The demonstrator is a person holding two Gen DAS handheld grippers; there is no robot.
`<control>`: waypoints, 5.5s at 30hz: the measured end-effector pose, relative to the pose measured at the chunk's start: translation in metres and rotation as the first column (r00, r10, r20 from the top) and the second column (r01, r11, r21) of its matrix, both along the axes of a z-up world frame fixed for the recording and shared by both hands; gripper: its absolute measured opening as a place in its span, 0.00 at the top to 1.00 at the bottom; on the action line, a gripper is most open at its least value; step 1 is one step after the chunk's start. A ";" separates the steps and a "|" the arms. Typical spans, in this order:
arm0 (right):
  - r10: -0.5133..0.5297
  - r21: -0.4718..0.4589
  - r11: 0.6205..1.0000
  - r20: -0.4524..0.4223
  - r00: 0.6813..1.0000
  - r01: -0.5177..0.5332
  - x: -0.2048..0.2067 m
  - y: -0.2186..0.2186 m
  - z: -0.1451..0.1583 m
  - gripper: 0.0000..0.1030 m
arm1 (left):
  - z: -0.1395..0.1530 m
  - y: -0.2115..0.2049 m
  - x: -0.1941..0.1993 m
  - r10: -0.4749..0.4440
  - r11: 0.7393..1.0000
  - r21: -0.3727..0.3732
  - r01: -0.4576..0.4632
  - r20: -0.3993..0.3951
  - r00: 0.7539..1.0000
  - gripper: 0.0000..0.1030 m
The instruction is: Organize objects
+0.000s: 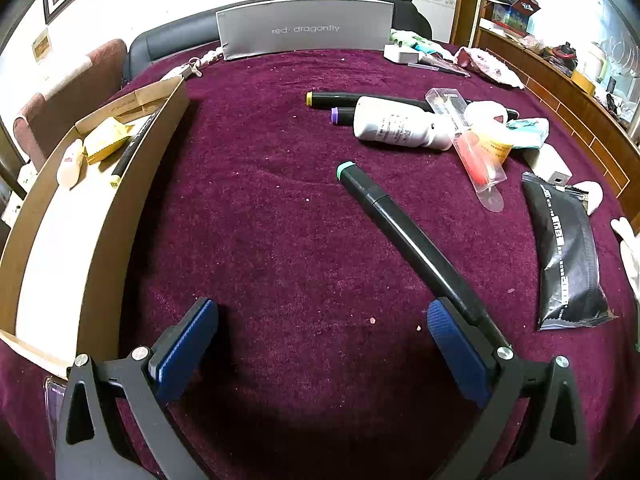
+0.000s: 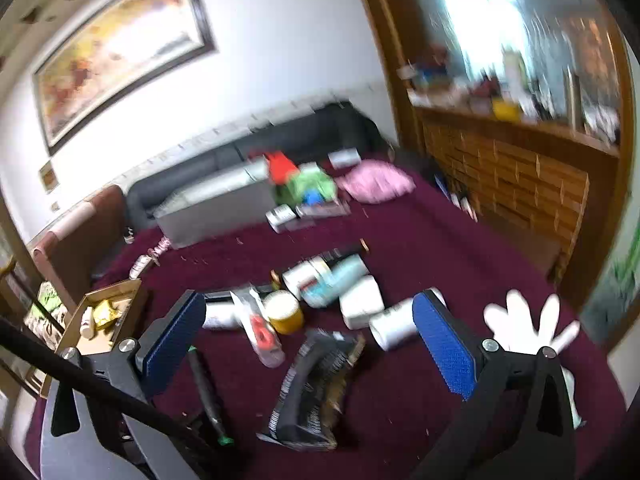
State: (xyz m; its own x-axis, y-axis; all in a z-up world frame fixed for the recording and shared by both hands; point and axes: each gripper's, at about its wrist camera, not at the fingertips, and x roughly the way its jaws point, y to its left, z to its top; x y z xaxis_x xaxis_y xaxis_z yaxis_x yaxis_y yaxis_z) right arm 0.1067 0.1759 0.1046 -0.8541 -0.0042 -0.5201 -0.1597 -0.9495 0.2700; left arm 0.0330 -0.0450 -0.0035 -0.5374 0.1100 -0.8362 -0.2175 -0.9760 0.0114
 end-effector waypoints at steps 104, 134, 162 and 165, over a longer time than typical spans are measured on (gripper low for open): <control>0.050 0.030 0.997 0.422 0.905 -0.069 -0.044 -0.026 -0.058 0.43 | 0.098 -0.141 0.040 0.040 0.894 0.447 0.022 -0.129 0.991 0.89; 0.411 -0.353 0.883 0.265 0.872 -0.309 -0.062 -0.073 -0.031 0.88 | 0.126 -0.238 0.031 0.204 0.881 0.461 -0.104 -0.174 0.963 0.89; 0.591 -0.356 0.805 0.419 0.689 -0.474 -0.192 -0.337 -0.059 0.87 | 0.037 -0.294 -0.150 0.281 0.925 0.250 -0.288 0.064 0.958 0.89; 0.580 -0.339 0.814 0.434 0.690 -0.471 -0.196 -0.344 -0.066 0.87 | 0.033 -0.293 -0.157 0.283 0.925 0.242 -0.292 0.071 0.956 0.89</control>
State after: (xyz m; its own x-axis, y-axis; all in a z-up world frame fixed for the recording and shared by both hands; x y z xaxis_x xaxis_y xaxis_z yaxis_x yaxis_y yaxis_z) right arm -0.0894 -0.1677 0.0388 -0.3013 -0.5141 -0.8031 0.1884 -0.8577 0.4784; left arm -0.1236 -0.3385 0.0299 -0.5486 0.1600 -0.8206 0.0770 -0.9677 -0.2402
